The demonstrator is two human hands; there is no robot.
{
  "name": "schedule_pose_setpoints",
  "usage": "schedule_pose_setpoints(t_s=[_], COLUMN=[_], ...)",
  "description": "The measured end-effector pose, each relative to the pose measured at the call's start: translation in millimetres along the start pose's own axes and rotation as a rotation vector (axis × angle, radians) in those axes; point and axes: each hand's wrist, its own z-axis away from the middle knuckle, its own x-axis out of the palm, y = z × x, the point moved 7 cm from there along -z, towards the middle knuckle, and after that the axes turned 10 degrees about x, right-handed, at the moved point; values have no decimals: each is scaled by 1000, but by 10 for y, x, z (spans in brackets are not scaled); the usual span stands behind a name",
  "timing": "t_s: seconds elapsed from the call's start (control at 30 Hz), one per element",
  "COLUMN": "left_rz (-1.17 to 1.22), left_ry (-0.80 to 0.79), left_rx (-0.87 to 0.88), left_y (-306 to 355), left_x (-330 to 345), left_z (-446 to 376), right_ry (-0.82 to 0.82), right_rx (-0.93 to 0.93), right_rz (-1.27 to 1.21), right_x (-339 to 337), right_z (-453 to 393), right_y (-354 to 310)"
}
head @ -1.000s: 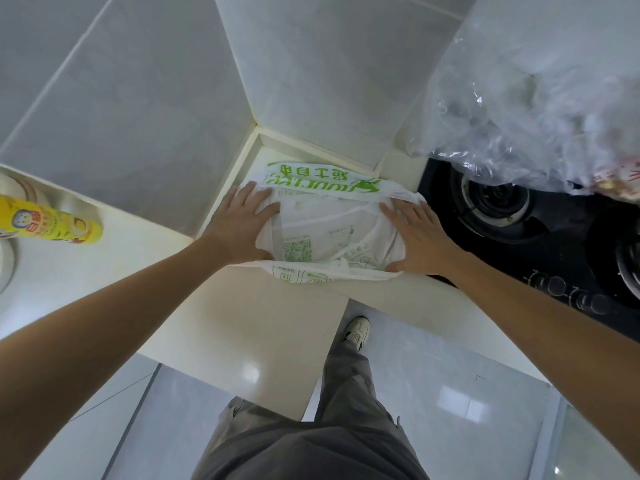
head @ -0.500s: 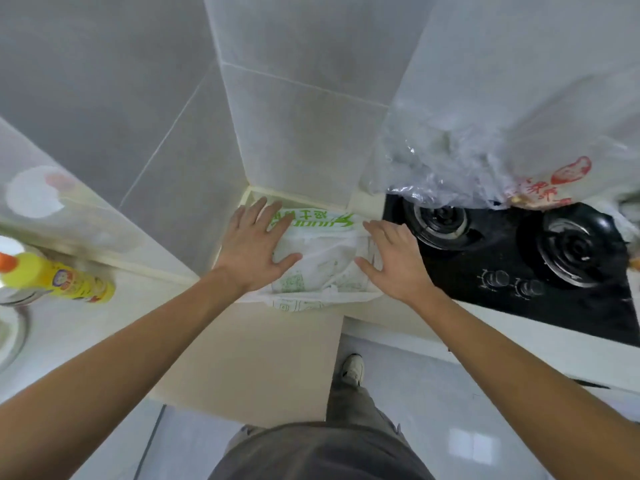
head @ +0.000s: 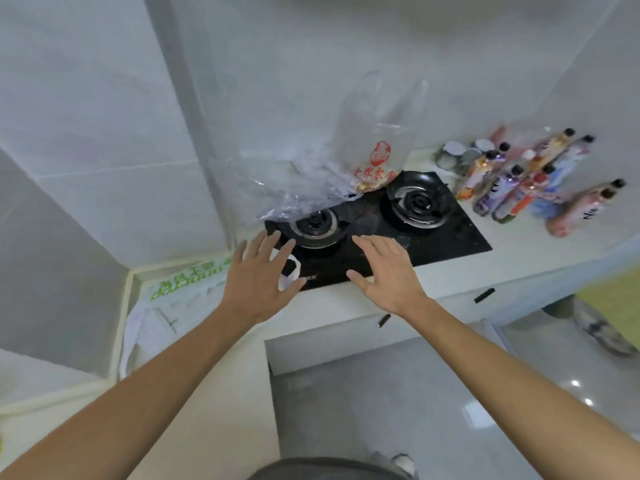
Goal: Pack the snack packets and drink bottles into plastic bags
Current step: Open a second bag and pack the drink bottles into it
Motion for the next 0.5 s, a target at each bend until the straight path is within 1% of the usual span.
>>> schedule_pose_setpoints(t_s=[0.1,0.33,0.43,0.5], left_rz=[-1,55,92,108], left_ry=[1,-16,-15,-11], left_rx=[55,160,195,218], left_y=[743,2768,3516,3883], left_x=[23,204,211,216], left_z=[-445,-1451,-1772,-1949], right_ry=[27,58,67,79], right_rx=[61,214,287,312], right_rz=[-13,-15,5,26], right_x=[-252,-830,-1115,-1267], right_z=[224,767,983,1074], right_y=[724,2637,3313,3644])
